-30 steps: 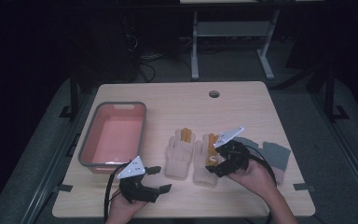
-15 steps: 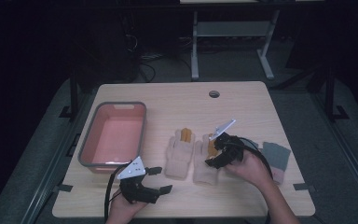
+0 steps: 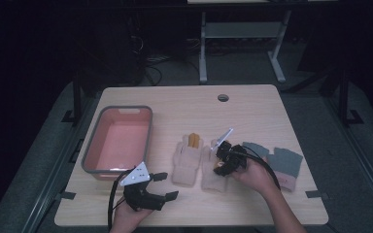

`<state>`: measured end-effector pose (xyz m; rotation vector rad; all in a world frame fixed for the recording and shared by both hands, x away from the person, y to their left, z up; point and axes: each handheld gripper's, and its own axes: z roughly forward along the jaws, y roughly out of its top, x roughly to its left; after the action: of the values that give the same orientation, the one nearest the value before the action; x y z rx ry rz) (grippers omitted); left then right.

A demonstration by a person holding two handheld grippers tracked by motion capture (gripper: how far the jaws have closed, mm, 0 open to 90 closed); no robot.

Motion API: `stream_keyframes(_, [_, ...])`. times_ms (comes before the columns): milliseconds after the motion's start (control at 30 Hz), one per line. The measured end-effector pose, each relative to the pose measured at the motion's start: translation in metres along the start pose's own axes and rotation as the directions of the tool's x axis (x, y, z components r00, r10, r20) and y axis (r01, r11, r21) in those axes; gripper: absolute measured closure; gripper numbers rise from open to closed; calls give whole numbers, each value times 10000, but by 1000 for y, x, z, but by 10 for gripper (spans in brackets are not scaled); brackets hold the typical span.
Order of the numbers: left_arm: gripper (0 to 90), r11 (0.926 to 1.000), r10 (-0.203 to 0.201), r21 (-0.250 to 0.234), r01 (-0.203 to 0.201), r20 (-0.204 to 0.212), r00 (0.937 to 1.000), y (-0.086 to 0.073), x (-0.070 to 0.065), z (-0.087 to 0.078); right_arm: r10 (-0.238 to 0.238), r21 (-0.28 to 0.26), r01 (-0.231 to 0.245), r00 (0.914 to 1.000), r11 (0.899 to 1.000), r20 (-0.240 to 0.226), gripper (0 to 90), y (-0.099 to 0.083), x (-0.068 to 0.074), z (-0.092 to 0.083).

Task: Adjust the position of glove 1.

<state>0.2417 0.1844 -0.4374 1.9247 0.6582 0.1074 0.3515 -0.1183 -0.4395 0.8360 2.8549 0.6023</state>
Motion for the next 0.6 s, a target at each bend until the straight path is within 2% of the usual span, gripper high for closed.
stream_keyframes(167, [217,9996,259,128,-259,-14,9997,0,-3,2,-103,-24,103,9997,9999,228,534,-1,2,2])
stream_keyframes(233, [217,9996,259,86,-259,1,9997,0,-4,2,-243,6,243,9989,9997,403,553,0,3,1])
stream_keyframes(367, [217,9995,299,119,-298,-31,9995,0,-4,3,-322,-58,325,9984,9995,473,583,0,5,0])
stream_keyframes(600, [218,9997,217,130,-216,-114,9997,0,-3,2,-240,-284,254,9985,9993,492,598,-1,7,-8])
